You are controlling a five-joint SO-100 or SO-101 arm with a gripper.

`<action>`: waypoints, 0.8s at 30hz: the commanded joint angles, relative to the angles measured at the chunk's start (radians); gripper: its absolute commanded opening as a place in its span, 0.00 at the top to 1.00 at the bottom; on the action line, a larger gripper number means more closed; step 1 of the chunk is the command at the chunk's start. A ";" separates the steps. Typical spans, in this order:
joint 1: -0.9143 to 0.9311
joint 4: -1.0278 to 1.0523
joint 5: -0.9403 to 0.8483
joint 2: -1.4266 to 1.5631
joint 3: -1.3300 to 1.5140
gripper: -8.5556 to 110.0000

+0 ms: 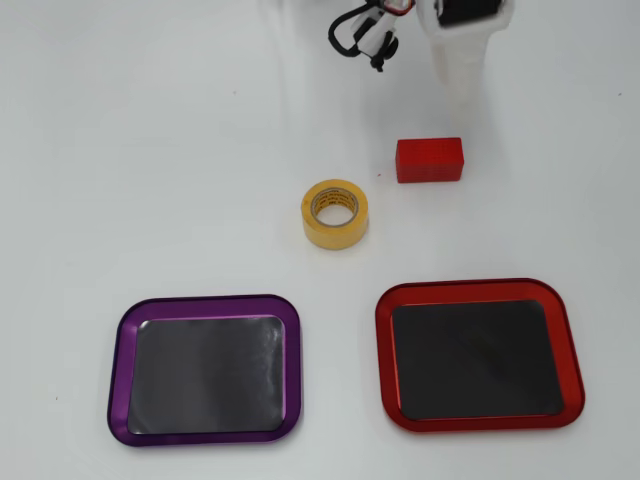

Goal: Grasp a red block and put it in the left red dish.

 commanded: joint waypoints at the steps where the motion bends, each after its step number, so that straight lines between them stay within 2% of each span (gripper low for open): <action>1: 0.002 -0.066 0.002 0.006 0.018 0.77; 7: 0.006 -0.156 -0.008 -0.014 0.020 0.75; 17: 0.072 -0.261 -0.009 -0.233 0.015 0.75; 24: 0.114 -0.264 -0.080 -0.267 0.008 0.75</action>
